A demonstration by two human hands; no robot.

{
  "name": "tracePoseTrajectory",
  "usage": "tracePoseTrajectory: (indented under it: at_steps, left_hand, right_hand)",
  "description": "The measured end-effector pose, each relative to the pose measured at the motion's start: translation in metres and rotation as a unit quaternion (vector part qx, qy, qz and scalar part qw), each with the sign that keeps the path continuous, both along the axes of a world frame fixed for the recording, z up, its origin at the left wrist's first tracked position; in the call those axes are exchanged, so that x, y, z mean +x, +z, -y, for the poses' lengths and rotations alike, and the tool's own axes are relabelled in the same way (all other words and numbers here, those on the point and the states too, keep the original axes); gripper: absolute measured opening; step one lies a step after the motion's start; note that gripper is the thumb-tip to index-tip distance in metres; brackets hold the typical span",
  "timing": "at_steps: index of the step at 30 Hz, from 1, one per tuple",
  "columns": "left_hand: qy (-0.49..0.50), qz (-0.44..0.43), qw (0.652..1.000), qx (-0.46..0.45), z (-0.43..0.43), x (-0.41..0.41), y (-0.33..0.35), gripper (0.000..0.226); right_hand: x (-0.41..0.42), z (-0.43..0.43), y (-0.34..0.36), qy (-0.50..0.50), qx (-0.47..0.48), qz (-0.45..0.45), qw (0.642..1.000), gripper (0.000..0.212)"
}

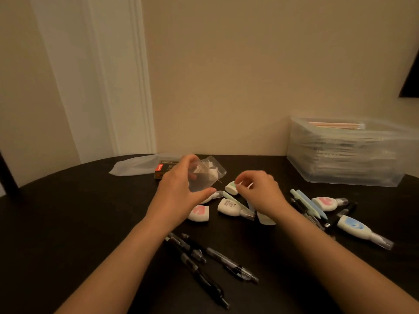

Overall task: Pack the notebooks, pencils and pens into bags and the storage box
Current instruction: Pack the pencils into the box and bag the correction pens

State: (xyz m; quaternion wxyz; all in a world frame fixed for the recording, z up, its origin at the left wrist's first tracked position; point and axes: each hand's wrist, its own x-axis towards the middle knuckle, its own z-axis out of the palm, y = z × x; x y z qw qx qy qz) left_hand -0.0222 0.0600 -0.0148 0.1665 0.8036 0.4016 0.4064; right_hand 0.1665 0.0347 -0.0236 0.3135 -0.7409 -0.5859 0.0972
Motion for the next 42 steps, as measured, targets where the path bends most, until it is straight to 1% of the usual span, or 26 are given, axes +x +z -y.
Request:
tracePoseTrajectory:
  at_steps: [1, 2, 4, 6, 9, 11, 13, 15, 17, 18, 20, 21, 23, 26, 27, 28, 32, 35, 38, 40, 42]
  left_hand:
    - [-0.001, -0.008, 1.000, -0.001, -0.001, -0.001, -0.002, 0.071]
    - [-0.004, -0.009, 1.000, -0.007, -0.002, -0.002, -0.003, 0.071]
    - [-0.011, -0.003, 1.000, -0.023, -0.005, -0.003, -0.006, 0.071]
    - [-0.010, -0.007, 1.000, -0.025, -0.007, -0.005, -0.009, 0.068]
    - [-0.011, -0.010, 1.000, -0.020, -0.007, -0.005, -0.011, 0.066]
    - [-0.020, -0.013, 1.000, -0.016, -0.006, -0.004, -0.011, 0.069]
    - [-0.039, -0.013, 0.999, -0.019, -0.005, -0.003, -0.010, 0.071]
    - [-0.056, -0.011, 0.998, -0.025, -0.003, -0.003, -0.009, 0.070]
    - [-0.063, -0.009, 0.998, -0.025, -0.002, -0.002, -0.008, 0.066]
    - [-0.064, -0.010, 0.998, -0.024, -0.002, -0.002, -0.009, 0.065]
    - [-0.063, -0.019, 0.998, -0.020, -0.001, 0.001, -0.010, 0.067]
    - [-0.062, -0.026, 0.998, -0.018, -0.001, 0.002, -0.011, 0.069]
    - [-0.055, -0.045, 0.997, -0.009, 0.001, 0.003, -0.012, 0.071]
    - [-0.037, -0.073, 0.996, 0.021, 0.006, 0.005, -0.011, 0.075]
    - [-0.032, -0.082, 0.996, 0.030, 0.008, 0.006, -0.011, 0.077]
    - [-0.028, -0.089, 0.995, 0.038, 0.009, 0.007, -0.011, 0.078]
    - [-0.032, -0.116, 0.990, 0.072, 0.016, 0.012, -0.013, 0.080]
    - [-0.034, -0.114, 0.988, 0.094, 0.020, 0.014, -0.013, 0.081]
    - [-0.034, -0.105, 0.988, 0.111, 0.022, 0.014, -0.013, 0.080]
    - [-0.027, -0.101, 0.986, 0.128, 0.021, 0.014, -0.013, 0.079]
    - [-0.010, -0.112, 0.982, 0.150, 0.021, 0.014, -0.014, 0.080]
  right_hand:
    - [-0.003, -0.004, -0.002, -0.005, -0.028, 0.065, 0.997, 0.016]
    - [-0.006, -0.009, -0.002, -0.012, -0.050, 0.110, 0.993, 0.016]
    - [-0.008, -0.019, 0.000, -0.031, -0.087, 0.153, 0.984, 0.018]
    - [-0.009, -0.029, 0.002, -0.039, -0.132, 0.167, 0.976, 0.028]
    - [-0.008, -0.042, 0.005, -0.016, -0.200, 0.209, 0.957, 0.041]
    - [-0.008, -0.048, 0.006, 0.005, -0.228, 0.218, 0.949, 0.038]
    - [-0.004, -0.054, 0.006, 0.024, -0.236, 0.192, 0.952, 0.028]
    - [0.003, -0.053, 0.010, 0.028, -0.188, 0.120, 0.974, 0.018]
    - [0.010, -0.042, 0.020, 0.025, -0.088, -0.009, 0.996, 0.015]
    - [0.012, -0.033, 0.026, 0.024, -0.028, -0.087, 0.996, 0.014]
    - [0.014, -0.014, 0.033, 0.033, 0.068, -0.223, 0.972, 0.016]
    - [0.014, -0.005, 0.033, 0.042, 0.108, -0.270, 0.956, 0.018]
    - [0.014, 0.011, 0.030, 0.056, 0.178, -0.344, 0.920, 0.020]
    - [0.008, 0.030, 0.021, 0.052, 0.257, -0.442, 0.858, 0.013]
    - [0.005, 0.034, 0.018, 0.046, 0.276, -0.451, 0.847, 0.010]
    - [0.003, 0.037, 0.015, 0.041, 0.290, -0.445, 0.846, 0.009]
    - [-0.005, 0.046, 0.006, 0.061, 0.308, -0.390, 0.866, 0.011]
    - [-0.012, 0.050, 0.001, 0.107, 0.289, -0.350, 0.884, 0.011]
    - [-0.019, 0.053, -0.004, 0.141, 0.259, -0.304, 0.906, 0.019]
    - [-0.022, 0.052, -0.006, 0.144, 0.249, -0.288, 0.914, 0.023]
    - [-0.023, 0.052, -0.009, 0.137, 0.235, -0.289, 0.918, 0.021]
